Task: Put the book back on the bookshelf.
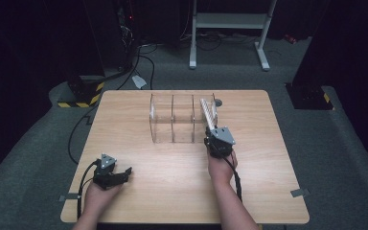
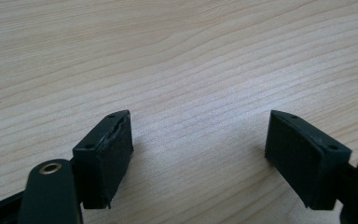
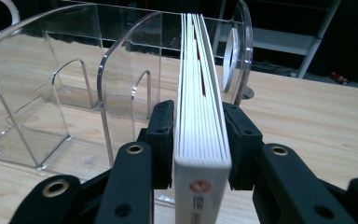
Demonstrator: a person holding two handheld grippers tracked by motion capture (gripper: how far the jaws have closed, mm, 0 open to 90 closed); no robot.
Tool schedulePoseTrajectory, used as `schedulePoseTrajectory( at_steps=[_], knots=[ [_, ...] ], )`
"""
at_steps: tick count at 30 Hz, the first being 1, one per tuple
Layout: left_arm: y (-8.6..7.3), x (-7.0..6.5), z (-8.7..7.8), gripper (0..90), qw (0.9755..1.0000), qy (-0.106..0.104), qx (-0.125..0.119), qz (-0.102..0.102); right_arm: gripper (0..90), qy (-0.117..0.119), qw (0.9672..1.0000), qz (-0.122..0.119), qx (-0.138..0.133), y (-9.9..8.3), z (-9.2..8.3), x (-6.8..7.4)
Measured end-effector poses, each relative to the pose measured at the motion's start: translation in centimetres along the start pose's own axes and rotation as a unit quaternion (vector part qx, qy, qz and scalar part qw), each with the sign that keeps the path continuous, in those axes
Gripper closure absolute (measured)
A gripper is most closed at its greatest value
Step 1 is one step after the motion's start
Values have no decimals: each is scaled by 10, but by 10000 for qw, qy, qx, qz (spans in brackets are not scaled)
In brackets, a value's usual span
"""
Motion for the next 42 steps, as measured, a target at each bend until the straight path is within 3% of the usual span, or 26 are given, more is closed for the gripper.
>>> schedulePoseTrajectory(
  at_steps=[13, 31, 42],
  knots=[
    [0, 0, 0, 233, 10000, -3, -2, -4, 708, 92, 9997, 225, 37, -4, -6, -2],
    [0, 1, 0, 239, 10000, 13, -4, 5, 752, -245, 9993, 127, -250, 4, -7, -3],
    [0, 0, 0, 242, 10000, 8, -17, -22, 744, -390, 9985, 264, -274, 2, -5, -3]
  ],
)
Point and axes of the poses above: each handheld gripper's, and its own axes: z roughly forward along the jaws, y roughly out of its top, x roughly to its left, the point moved 10 cm from there along z, roughly forward along the jaws, and after that the axes turned 8 degrees about -y, right-handed, at the moved point
